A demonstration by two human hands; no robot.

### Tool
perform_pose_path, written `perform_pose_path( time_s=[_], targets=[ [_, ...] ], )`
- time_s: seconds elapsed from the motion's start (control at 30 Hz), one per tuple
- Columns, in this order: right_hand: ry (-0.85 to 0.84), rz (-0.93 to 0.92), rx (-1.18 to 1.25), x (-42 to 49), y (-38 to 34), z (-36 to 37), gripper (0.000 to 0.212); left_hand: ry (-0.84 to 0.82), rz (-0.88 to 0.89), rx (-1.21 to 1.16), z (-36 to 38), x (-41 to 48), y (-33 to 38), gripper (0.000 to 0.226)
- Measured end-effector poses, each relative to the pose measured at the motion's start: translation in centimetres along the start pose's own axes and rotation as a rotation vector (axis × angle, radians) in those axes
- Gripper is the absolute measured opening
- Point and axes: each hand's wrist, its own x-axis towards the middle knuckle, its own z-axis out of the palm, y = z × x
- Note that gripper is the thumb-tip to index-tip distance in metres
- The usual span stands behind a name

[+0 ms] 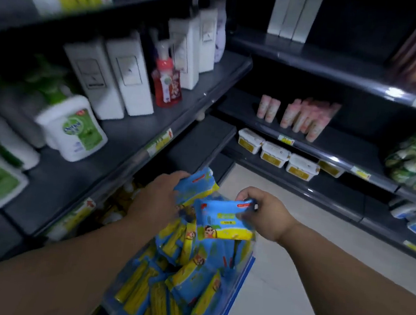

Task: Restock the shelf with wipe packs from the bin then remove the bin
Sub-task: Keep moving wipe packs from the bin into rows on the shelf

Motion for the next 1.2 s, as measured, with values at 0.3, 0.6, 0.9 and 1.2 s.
perform_pose_path(
  time_s=[0.3, 0.6, 0.9, 1.2],
  targets=[
    [-0.109, -0.296, 0.126, -7.7, -12.7, -4.5, 0.017, 0.314, -0.074, -0.021, -13.3, -10.3, 6.5, 0.045],
    [-0.229, -0.604, 0.097, -14.1, -25.2, -3.0, 0.023, 0.566, -0.131, 0.109, -26.5, -21.9, 9.3, 0.044],
    [-0.382, -0.813, 0.166, -20.8, -38.4, 4.6, 0.022, 0.769, -0.159, 0.171, -37.1, -33.1, 7.4, 0.043],
    [-0.318, -1.044, 0.010, -27.4, -50.8, 15.3, 0.028, 0.838, -0.249, 0.189, -47.8, -44.8, 0.2, 0.042]
  ],
)
